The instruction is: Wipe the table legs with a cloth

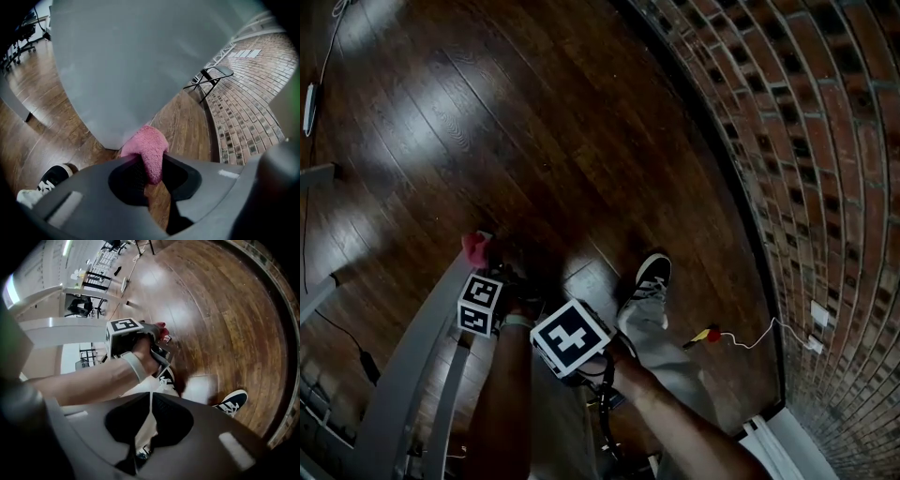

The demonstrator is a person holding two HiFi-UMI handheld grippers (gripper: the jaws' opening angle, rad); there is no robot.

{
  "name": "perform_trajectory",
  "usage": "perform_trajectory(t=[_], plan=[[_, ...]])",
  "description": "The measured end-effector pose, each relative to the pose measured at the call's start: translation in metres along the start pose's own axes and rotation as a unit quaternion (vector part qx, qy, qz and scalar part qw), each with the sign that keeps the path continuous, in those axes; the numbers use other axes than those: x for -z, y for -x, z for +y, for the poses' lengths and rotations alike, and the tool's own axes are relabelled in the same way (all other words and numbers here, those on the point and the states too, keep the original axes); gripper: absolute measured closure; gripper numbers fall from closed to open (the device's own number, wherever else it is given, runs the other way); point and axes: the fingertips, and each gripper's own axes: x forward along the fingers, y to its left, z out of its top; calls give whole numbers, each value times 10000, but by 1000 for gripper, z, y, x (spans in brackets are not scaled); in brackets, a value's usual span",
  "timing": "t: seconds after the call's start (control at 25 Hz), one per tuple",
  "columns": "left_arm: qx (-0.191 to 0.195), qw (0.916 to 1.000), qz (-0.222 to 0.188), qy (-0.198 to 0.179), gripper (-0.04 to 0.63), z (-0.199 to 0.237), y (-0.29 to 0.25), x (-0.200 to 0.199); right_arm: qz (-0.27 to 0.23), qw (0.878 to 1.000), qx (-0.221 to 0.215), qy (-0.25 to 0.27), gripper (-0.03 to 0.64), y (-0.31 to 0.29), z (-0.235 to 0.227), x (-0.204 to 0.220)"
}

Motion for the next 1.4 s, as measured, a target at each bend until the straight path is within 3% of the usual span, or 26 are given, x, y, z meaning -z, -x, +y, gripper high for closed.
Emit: perform_trajectory(t=[0.04, 0.28, 0.52, 0.76, 0.92, 1.4], plan=[[4, 10000, 7, 3, 541, 2, -4, 1, -106, 9998, -165, -65, 626, -3, 0, -6], [48, 10000, 37, -21, 541, 15, -20, 4, -652, 9902, -1137, -476, 626, -19, -2, -37], [107, 9999, 21, -23, 541, 22, -41, 7, -1464, 9859, -813, -41, 624, -27, -34, -71], [83, 9999, -55, 95, 541, 34, -60, 11, -2331, 9686, -554, 661, 626, -27, -49, -99], [76, 9999, -78, 133, 541, 41, -68, 17, -2715, 9581, -531, 747, 626, -22, -62, -105], [104, 9999, -80, 99, 540, 32, -46, 9, -2557, 9630, -389, 759, 624, -14, -60, -86]])
